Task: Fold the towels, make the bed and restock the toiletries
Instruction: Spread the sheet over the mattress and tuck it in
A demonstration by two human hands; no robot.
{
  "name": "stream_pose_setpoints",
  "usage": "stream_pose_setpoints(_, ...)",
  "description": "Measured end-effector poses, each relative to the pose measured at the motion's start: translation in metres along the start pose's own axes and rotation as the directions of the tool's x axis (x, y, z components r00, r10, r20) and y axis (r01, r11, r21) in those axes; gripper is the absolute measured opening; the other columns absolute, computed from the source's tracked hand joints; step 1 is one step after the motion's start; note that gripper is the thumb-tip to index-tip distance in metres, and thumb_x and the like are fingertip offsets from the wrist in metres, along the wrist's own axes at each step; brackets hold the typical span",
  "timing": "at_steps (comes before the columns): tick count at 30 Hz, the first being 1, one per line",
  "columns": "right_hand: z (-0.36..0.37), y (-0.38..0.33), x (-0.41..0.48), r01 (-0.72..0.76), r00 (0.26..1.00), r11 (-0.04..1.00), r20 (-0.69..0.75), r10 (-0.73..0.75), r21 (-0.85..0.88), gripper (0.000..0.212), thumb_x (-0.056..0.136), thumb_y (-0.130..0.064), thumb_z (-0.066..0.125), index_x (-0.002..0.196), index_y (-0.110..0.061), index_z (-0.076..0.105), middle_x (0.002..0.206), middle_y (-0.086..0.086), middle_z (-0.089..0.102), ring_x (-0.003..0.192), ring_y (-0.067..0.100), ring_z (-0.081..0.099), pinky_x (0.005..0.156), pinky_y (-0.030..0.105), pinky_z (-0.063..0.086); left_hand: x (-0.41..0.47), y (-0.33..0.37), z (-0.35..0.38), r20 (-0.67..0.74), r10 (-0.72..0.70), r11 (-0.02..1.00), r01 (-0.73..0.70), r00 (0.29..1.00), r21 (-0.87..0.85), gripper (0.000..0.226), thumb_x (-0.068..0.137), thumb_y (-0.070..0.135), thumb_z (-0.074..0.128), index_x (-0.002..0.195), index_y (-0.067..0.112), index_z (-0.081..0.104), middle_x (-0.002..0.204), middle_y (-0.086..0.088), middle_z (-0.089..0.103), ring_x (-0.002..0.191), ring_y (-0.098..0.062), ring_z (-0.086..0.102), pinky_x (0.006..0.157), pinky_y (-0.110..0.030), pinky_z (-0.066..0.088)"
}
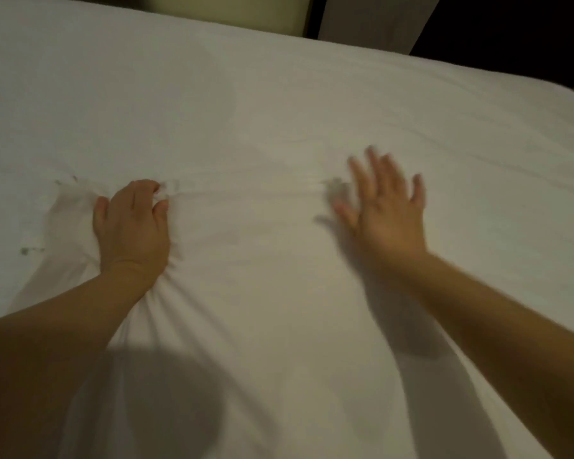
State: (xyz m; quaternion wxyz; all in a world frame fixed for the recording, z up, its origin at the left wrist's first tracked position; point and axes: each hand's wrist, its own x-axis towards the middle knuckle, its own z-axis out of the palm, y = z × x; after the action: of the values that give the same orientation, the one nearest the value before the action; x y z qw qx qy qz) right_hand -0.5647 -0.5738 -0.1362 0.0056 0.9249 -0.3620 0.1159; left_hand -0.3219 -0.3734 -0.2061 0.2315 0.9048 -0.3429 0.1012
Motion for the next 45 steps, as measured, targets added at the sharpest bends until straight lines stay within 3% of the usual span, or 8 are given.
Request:
stream_pose_setpoints(2,0.000,-0.023,-0.040,0.213,0.957,0.977,0.197,-0.214,0.023,0.067,0.089,-0.067,0.020,0.148,-0.036,0.024,0.158,-0.002,0.021,0.146,0.026,0.016,0.111,0.057,0.011,0.001,0.000,-0.003,0.020,-0.015,1.000,0.015,1.000,-0.017,0.048,0.090,0.032,0.031,0.118,0.000,0.055,0.117,-0.024,0.059,0.108,-0.040,0.055,0.100,-0.053,0.030)
stream_pose_setpoints(4,0.009,-0.019,-0.058,0.115,0.906,0.993,0.407,-0.117,0.030,0.071,0.083,-0.074,0.006,0.149,-0.046,0.006,0.160,-0.010,0.002,0.148,0.019,-0.003,0.114,0.054,0.001,0.000,0.002,-0.009,0.055,-0.035,0.999,0.036,0.998,-0.031,0.058,0.090,0.036,0.030,0.127,-0.002,0.051,0.128,-0.025,0.054,0.119,-0.039,0.050,0.106,-0.051,0.025)
stream_pose_setpoints(10,0.021,-0.013,-0.044,-0.006,0.913,0.999,0.408,0.025,-0.047,0.067,0.090,-0.070,0.013,0.149,-0.042,-0.001,0.161,-0.007,-0.006,0.147,0.024,-0.010,0.114,0.057,-0.003,-0.030,0.017,-0.046,0.214,-0.005,0.998,-0.010,0.977,0.065,0.059,0.097,0.038,0.030,0.147,0.007,0.031,0.155,-0.020,0.020,0.141,-0.035,0.022,0.112,-0.057,0.013)
stream_pose_setpoints(16,0.005,-0.040,-0.053,-0.058,0.885,0.978,0.443,0.144,-0.202,0.058,0.099,-0.053,0.010,0.151,-0.033,-0.007,0.161,-0.001,-0.009,0.146,0.033,-0.009,0.110,0.063,-0.005,-0.195,0.033,-0.108,0.325,0.214,0.950,-0.274,0.921,0.151,0.056,0.099,0.048,0.017,0.138,0.022,0.048,0.144,-0.011,0.045,0.130,-0.023,0.041,0.103,-0.053,0.025)
stream_pose_setpoints(25,-0.043,-0.030,-0.203,-0.078,0.838,0.991,0.532,0.123,-0.107,0.051,0.101,-0.046,0.008,0.151,-0.039,-0.002,0.161,-0.005,-0.007,0.147,0.027,-0.007,0.112,0.062,-0.005,-0.266,0.008,-0.158,0.438,-0.297,0.921,0.132,0.848,0.368,0.065,0.092,0.052,0.006,0.151,0.028,0.018,0.159,-0.005,0.016,0.145,-0.029,0.014,0.113,-0.055,0.010)
stream_pose_setpoints(31,-0.080,-0.035,-0.326,-0.138,0.809,0.984,0.561,0.175,-0.109,0.054,0.100,-0.049,0.007,0.150,-0.038,-0.008,0.160,-0.005,-0.012,0.147,0.025,-0.012,0.113,0.061,-0.005,-0.373,0.004,-0.206,0.511,-0.239,0.950,0.091,0.826,0.298,0.063,0.093,0.049,0.019,0.145,0.017,0.038,0.148,-0.016,0.038,0.135,-0.038,0.036,0.105,-0.060,0.023)
stream_pose_setpoints(35,-0.103,-0.035,-0.428,-0.221,0.794,0.965,0.549,0.261,-0.139,0.055,0.099,-0.051,0.008,0.150,-0.039,-0.008,0.160,-0.007,-0.012,0.147,0.023,-0.013,0.114,0.058,-0.005,-0.432,-0.011,-0.237,0.492,-0.237,0.947,0.085,0.838,0.310,0.060,0.096,0.055,0.010,0.150,0.031,0.017,0.158,-0.007,0.017,0.145,-0.026,0.016,0.113,-0.053,0.010)
stream_pose_setpoints(45,-0.157,-0.037,-0.603,-0.373,0.662,0.902,0.619,0.422,-0.215,0.062,0.094,-0.064,0.013,0.147,-0.043,-0.012,0.159,-0.004,-0.015,0.146,0.032,-0.010,0.112,0.061,0.004,-0.564,-0.014,-0.318,0.466,-0.444,0.896,0.396,0.765,0.202,0.065,0.093,0.052,0.043,0.150,0.031,0.019,0.147,-0.020,0.027,0.129,-0.039,0.031,0.106,-0.051,0.029)
